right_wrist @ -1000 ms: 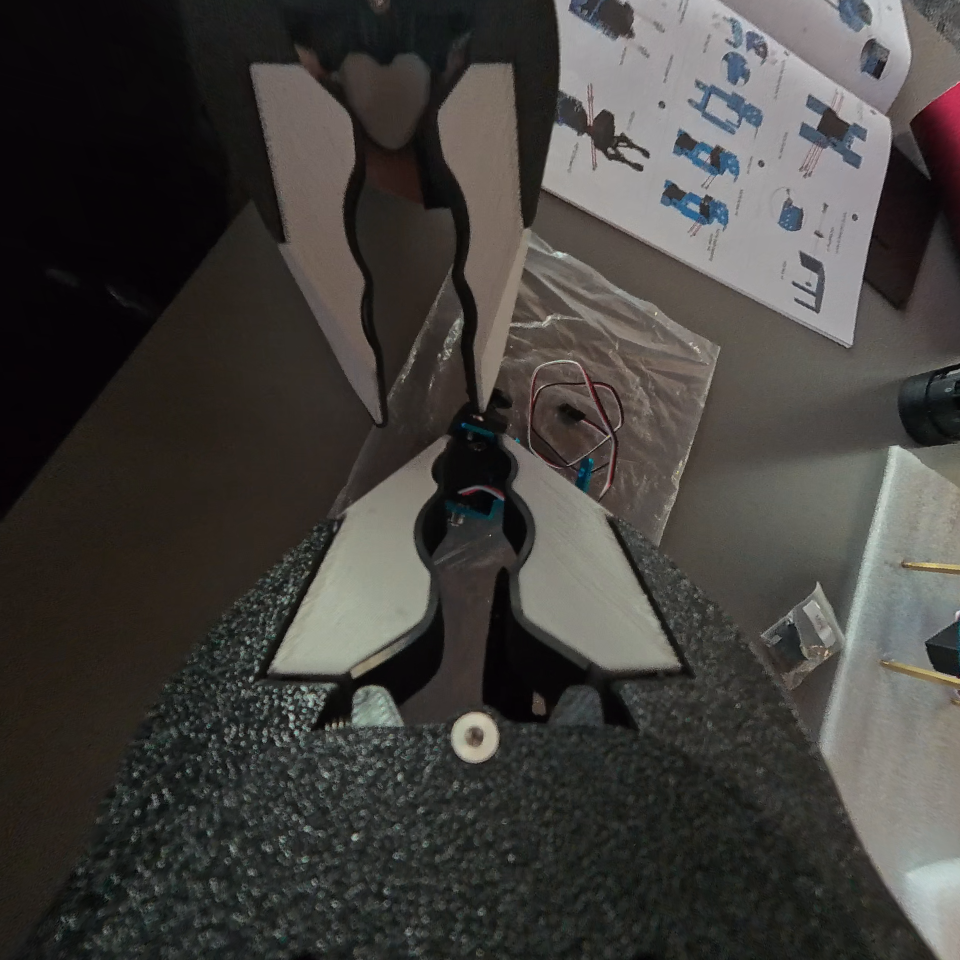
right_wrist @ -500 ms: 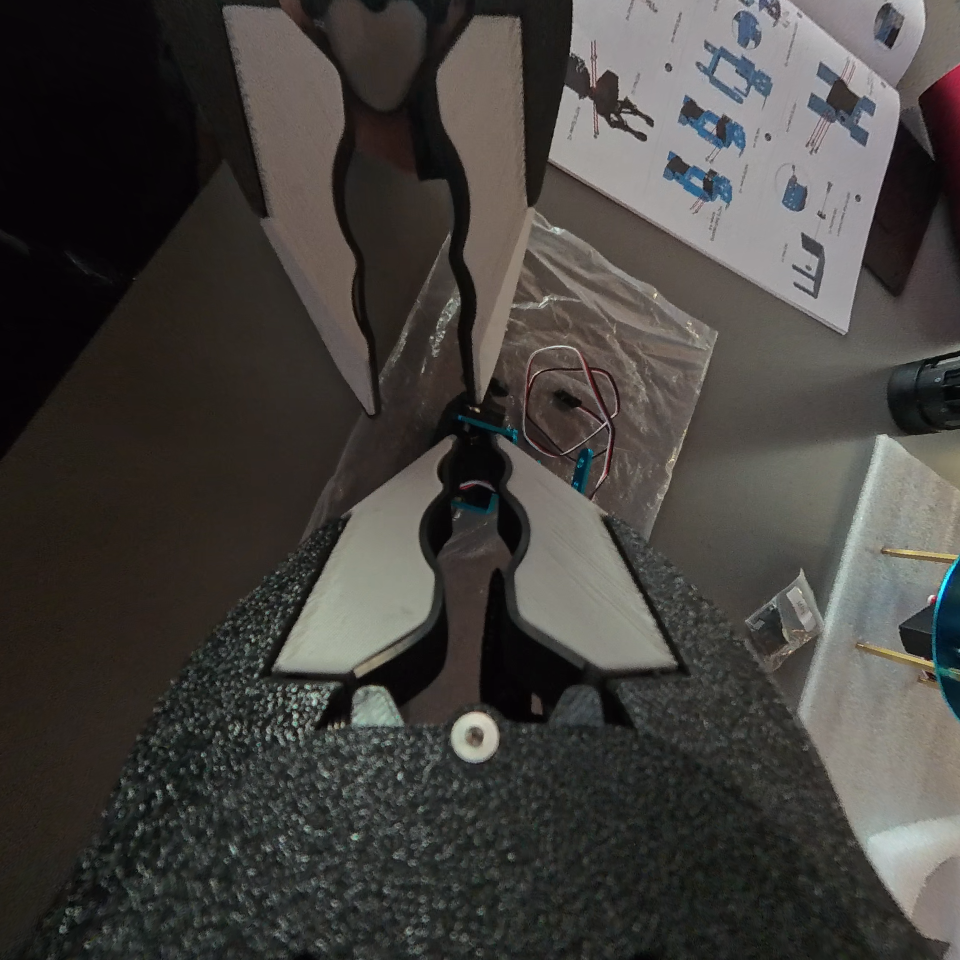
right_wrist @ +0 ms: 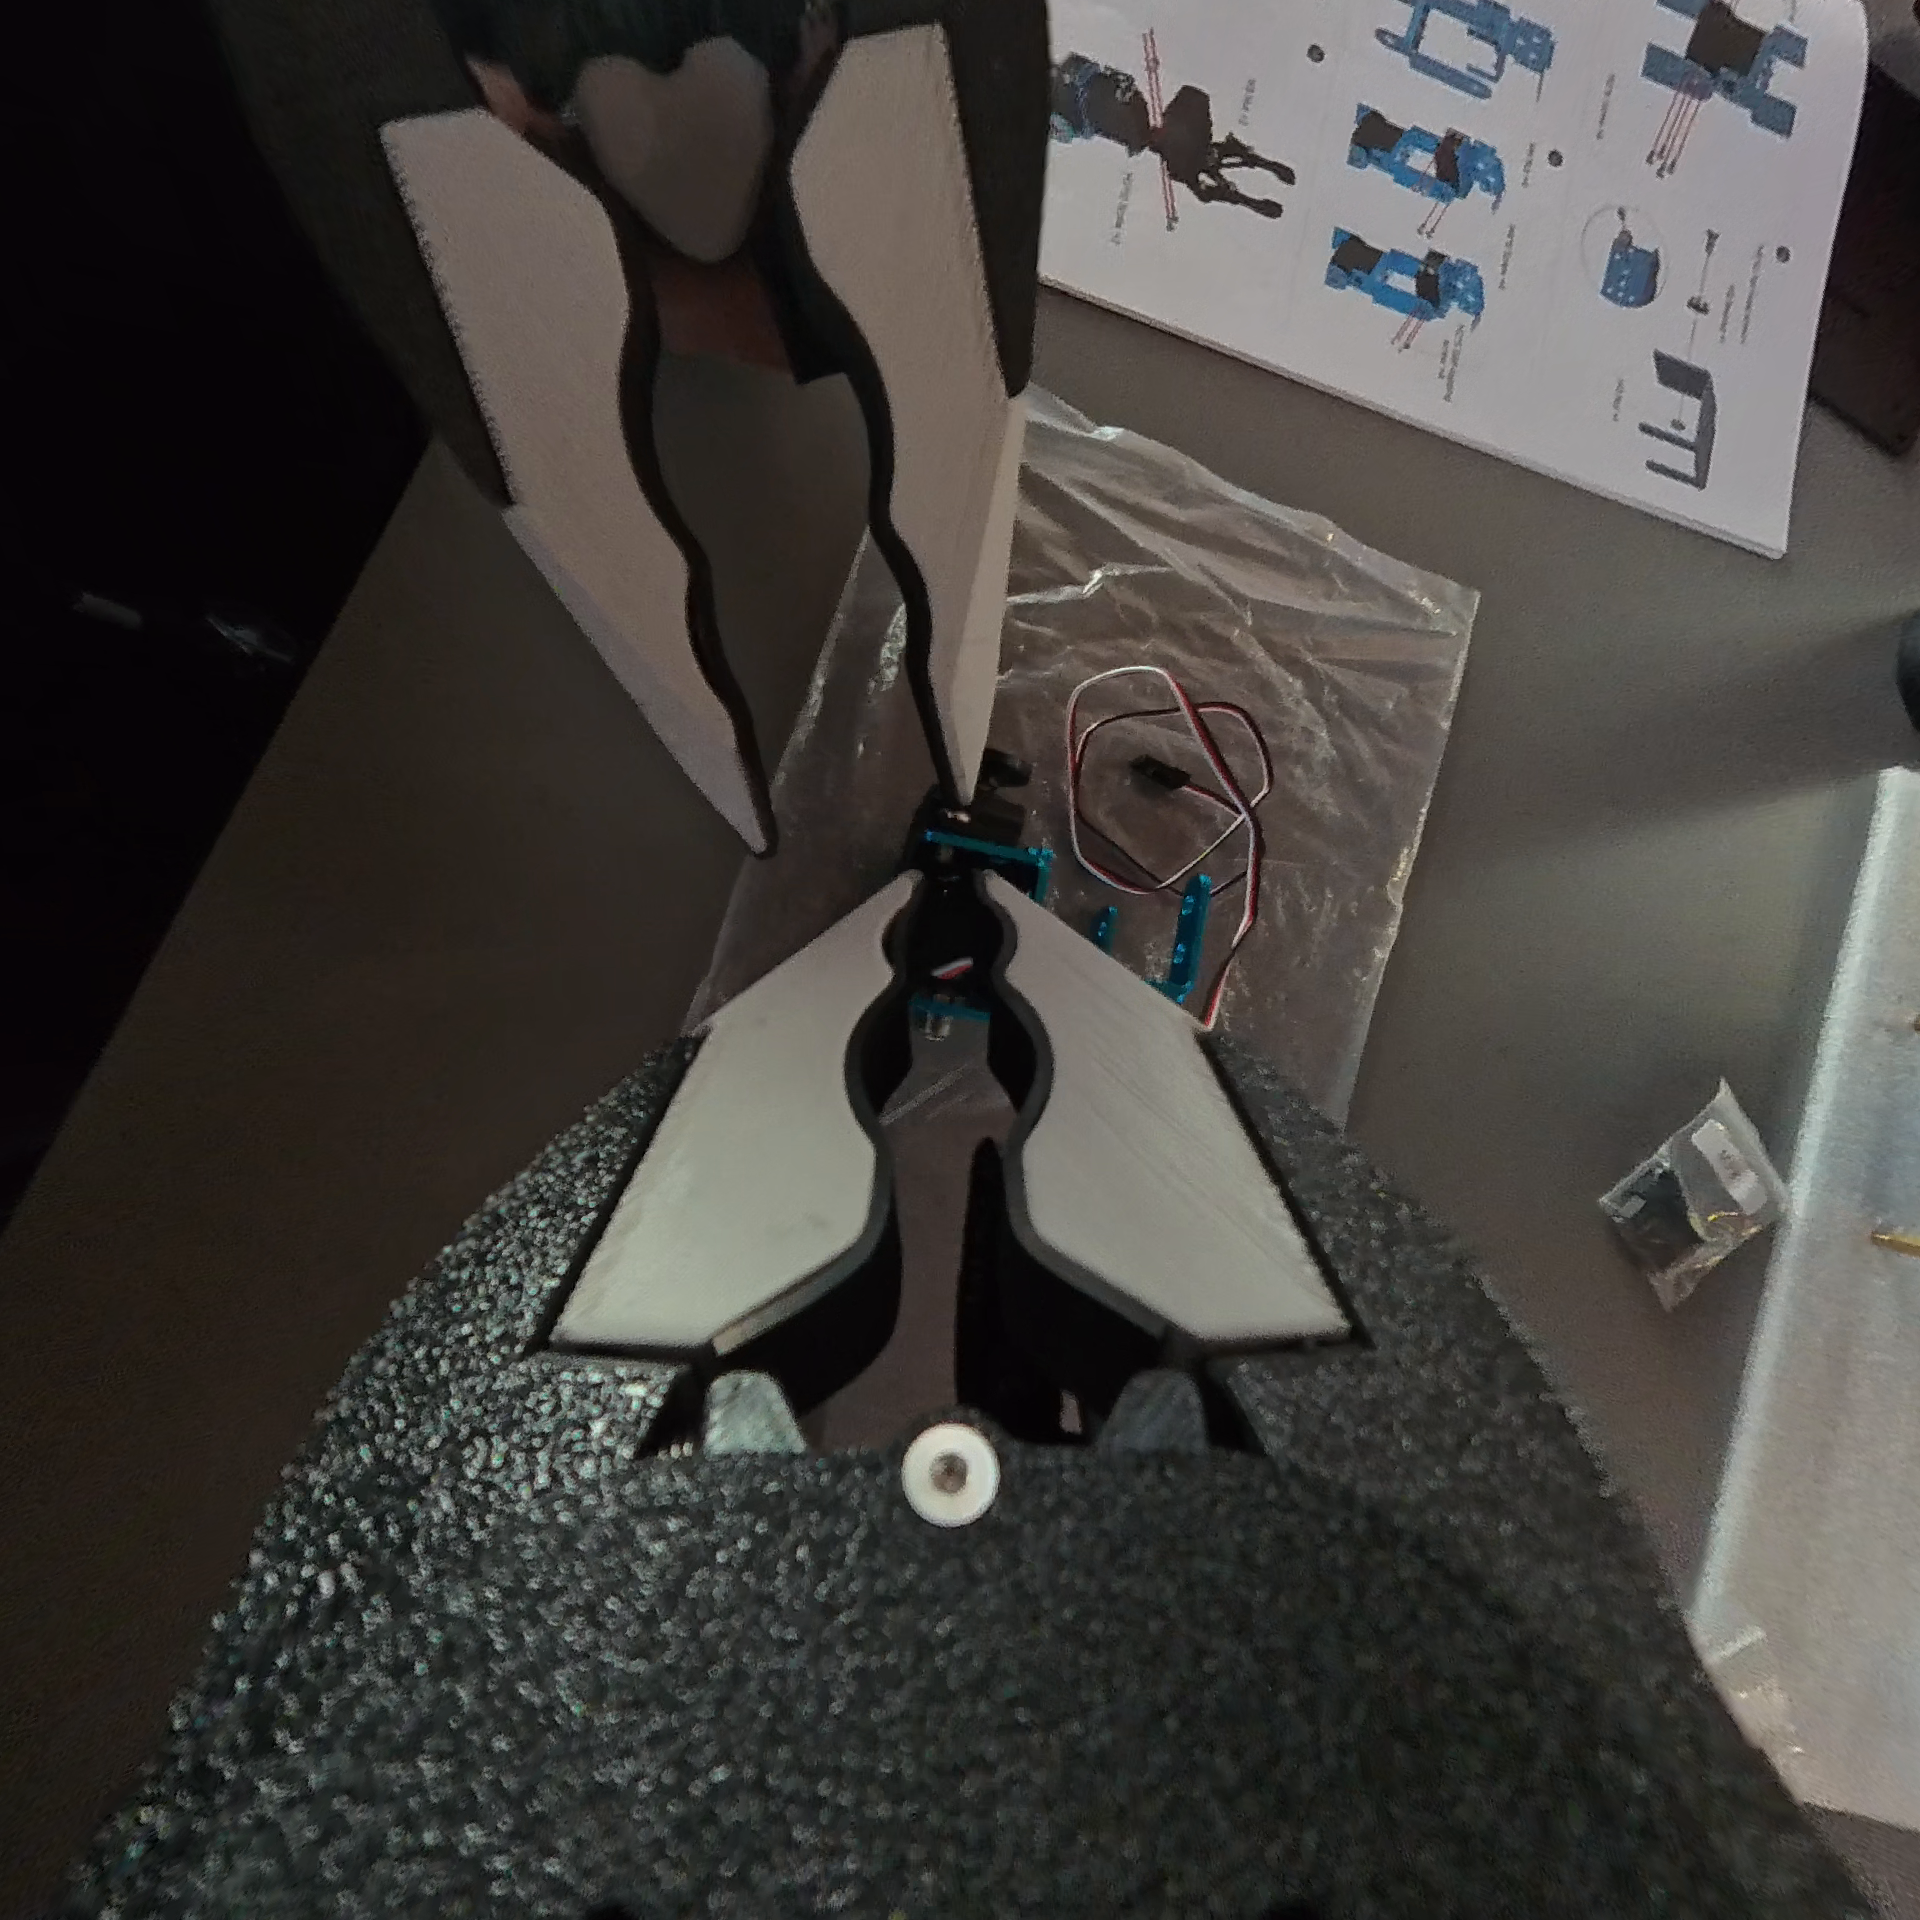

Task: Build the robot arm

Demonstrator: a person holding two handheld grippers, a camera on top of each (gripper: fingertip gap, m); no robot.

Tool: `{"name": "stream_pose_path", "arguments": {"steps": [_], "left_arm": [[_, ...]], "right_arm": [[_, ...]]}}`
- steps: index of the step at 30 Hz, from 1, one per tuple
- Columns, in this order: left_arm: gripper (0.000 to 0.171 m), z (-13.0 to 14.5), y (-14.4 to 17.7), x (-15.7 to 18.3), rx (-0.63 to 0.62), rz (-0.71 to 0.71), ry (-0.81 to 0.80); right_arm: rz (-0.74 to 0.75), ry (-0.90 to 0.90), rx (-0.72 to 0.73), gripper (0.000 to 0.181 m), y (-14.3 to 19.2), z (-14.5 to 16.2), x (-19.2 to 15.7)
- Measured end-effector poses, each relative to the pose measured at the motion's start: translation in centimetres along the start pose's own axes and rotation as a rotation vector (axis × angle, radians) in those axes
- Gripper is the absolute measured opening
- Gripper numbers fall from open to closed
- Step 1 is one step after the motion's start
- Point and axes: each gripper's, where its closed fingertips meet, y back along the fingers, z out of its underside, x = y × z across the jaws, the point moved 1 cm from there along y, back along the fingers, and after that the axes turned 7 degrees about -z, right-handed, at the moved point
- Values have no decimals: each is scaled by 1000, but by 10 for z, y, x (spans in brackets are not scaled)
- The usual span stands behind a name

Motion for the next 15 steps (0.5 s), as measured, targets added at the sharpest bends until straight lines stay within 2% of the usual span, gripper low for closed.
{"name": "stream_pose_path", "arguments": {"steps": [11,15], "left_arm": [[33,0,-1,-1,-3,-26,-5],[25,1,-2,-4,-8,-73,-27]], "right_arm": [[-44,-97,34,6,-2,-3,-1],[-66,-163,54,6,-2,-3,0]]}}
